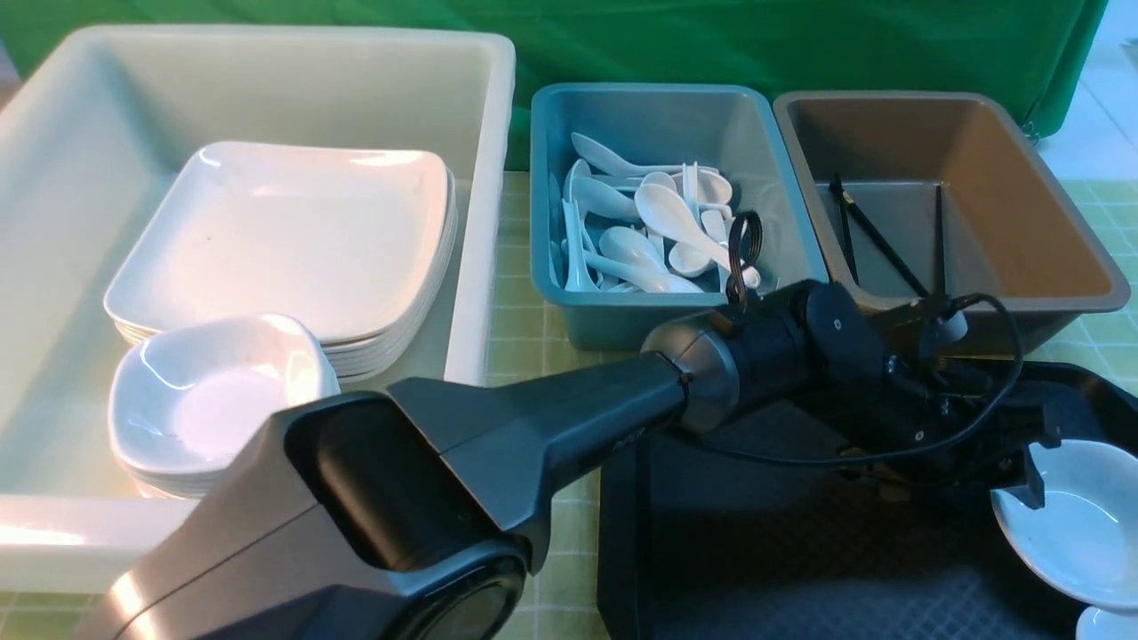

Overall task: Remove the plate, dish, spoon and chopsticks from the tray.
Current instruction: Use the left arm to grab a small plate from the dinner plate

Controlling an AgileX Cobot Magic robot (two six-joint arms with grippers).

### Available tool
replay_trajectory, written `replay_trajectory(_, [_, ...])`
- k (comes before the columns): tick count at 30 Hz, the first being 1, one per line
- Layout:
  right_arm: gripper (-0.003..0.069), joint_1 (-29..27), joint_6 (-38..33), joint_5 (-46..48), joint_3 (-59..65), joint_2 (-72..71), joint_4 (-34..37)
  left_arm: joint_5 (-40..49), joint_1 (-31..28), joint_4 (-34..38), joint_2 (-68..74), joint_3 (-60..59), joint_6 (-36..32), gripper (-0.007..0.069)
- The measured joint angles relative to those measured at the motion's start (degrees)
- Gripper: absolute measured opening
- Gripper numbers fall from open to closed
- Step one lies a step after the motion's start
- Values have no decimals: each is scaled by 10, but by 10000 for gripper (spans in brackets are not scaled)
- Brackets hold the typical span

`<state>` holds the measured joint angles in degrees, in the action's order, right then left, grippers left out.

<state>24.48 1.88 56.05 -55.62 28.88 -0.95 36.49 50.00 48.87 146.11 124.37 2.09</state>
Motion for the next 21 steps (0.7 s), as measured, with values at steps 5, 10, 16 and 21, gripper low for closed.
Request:
replay_trajectory(5, [210, 0, 0, 0, 0, 0, 0, -22, 1, 0, 1, 0, -2, 407])
replay_trajectory(10, [211, 0, 0, 0, 0, 0, 1, -38, 4, -2, 1, 0, -3, 407])
replay_trajectory(16, [216, 0, 0, 0, 0, 0, 1, -53, 23, -5, 1, 0, -7, 407])
replay_trajectory(21, [221, 0, 0, 0, 0, 0, 1, -67, 30, -11, 1, 0, -7, 400])
